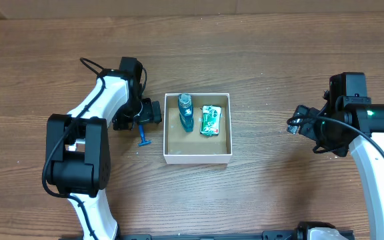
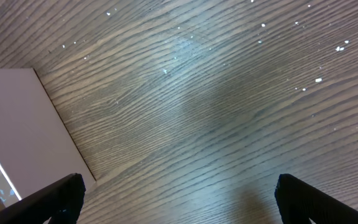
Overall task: Pack container
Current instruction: 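Reach the left gripper to the blue razor and grasp it, then place the blue razor into the box with the left gripper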
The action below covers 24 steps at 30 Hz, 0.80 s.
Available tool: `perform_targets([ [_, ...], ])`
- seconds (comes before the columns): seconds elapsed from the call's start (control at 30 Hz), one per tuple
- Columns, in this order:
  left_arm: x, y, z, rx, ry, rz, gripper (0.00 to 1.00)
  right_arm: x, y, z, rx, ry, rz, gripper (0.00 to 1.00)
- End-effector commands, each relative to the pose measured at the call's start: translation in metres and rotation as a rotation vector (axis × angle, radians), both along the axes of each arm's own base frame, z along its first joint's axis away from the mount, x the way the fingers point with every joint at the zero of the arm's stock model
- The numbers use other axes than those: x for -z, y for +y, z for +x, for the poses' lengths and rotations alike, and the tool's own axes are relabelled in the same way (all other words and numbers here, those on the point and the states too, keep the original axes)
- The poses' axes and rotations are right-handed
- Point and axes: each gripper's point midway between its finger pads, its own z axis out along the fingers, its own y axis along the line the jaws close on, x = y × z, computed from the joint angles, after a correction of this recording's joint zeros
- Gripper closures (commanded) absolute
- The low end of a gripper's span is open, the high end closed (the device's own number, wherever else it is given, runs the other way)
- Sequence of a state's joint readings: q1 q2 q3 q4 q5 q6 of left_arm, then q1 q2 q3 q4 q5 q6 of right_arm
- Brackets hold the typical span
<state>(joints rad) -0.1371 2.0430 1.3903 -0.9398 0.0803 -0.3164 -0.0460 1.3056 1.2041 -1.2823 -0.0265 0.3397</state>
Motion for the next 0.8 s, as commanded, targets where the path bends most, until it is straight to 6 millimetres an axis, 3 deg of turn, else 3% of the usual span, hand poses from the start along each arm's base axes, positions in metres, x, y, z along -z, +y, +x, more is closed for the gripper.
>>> perform_targets([
  [0.0, 0.0, -0.004, 0.001, -0.018, 0.015, -0.015, 0.19, -0.003, -0.001, 0.0, 0.0, -0.016, 0.004, 0.0],
  [0.07, 0.0, -0.004, -0.002, -0.018, 0.024, -0.013, 0.26, -0.003, 0.0, 0.0, 0.0, -0.014, 0.004, 0.0],
  [0.2, 0.005, -0.003, -0.009, -0.019, 0.044, -0.01, 0.5, -0.003, 0.0, 0.0, 0.0, -0.013, 0.004, 0.0],
  [0.27, 0.008, -0.002, -0.013, -0.019, 0.055, -0.008, 0.53, -0.003, 0.0, 0.0, 0.0, -0.013, 0.004, 0.0],
  [0.37, 0.01, -0.001, -0.019, -0.019, 0.073, -0.005, 0.68, -0.003, 0.0, 0.0, 0.0, -0.013, 0.004, 0.0],
  [0.7, 0.009, 0.0, -0.028, -0.019, 0.111, 0.0, 0.96, -0.003, 0.0, 0.0, 0.0, -0.013, 0.004, 0.0],
  [0.77, 0.008, 0.0, -0.029, -0.019, 0.115, 0.001, 0.96, -0.003, 0.0, 0.0, 0.0, -0.013, 0.004, 0.0],
])
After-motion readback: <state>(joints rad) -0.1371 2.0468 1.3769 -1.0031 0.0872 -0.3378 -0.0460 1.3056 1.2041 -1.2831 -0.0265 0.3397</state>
